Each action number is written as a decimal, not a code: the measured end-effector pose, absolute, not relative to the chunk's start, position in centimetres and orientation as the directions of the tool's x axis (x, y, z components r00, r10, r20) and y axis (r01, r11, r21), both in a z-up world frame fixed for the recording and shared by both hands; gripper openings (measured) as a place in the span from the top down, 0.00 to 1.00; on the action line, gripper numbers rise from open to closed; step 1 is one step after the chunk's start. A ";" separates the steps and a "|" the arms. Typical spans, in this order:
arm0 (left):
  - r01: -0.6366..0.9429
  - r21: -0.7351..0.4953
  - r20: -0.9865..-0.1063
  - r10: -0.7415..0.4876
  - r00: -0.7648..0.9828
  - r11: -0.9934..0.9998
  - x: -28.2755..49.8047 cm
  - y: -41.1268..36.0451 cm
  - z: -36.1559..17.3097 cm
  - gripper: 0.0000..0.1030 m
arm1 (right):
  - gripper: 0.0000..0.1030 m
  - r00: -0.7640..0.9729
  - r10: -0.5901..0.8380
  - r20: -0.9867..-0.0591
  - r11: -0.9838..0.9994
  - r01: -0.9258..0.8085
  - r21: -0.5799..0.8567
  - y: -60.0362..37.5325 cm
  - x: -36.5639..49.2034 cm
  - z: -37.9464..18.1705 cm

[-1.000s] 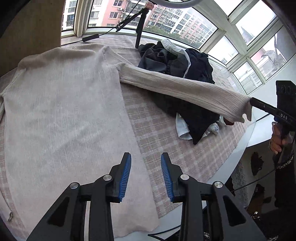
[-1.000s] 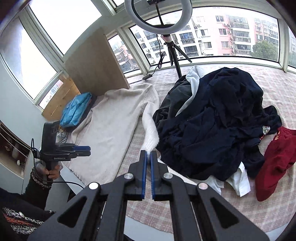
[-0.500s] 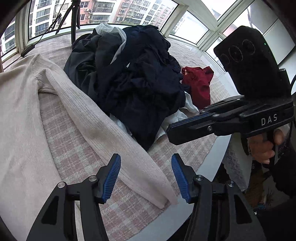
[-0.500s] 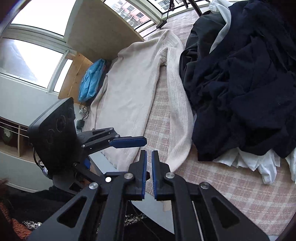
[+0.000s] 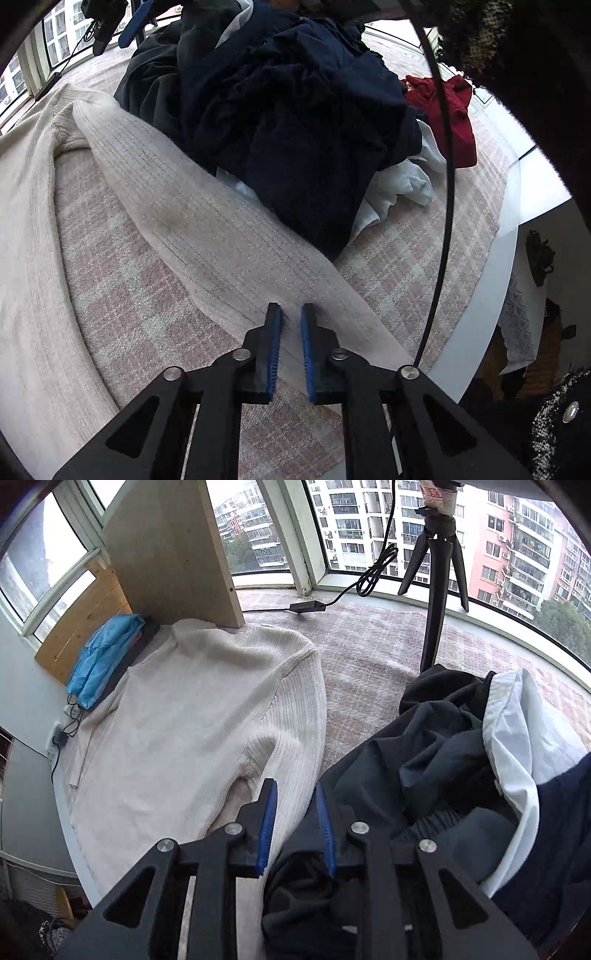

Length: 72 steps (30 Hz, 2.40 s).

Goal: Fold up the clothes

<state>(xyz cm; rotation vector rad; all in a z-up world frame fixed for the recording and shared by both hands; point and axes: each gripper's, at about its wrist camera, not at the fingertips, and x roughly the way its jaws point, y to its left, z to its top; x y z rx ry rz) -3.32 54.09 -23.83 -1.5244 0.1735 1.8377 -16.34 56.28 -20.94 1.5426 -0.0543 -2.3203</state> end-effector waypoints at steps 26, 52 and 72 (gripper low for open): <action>-0.501 -0.494 -0.806 0.590 -0.043 -0.711 -3.9 50.1 -22.6 0.94 | 0.94 -0.317 -0.303 -0.899 -0.939 0.259 0.225 55.4 -20.4 -21.9; -0.203 -0.357 -0.888 0.398 -0.231 -0.912 -0.6 34.8 -22.7 0.49 | 0.61 -0.316 -0.333 -0.888 -0.914 0.338 0.223 46.5 -19.3 -20.7; 0.112 -0.208 -0.935 0.164 -0.313 -0.972 0.3 23.4 -21.3 0.63 | 0.89 -0.298 -0.233 -0.926 -0.925 0.362 0.116 48.8 -14.8 -24.7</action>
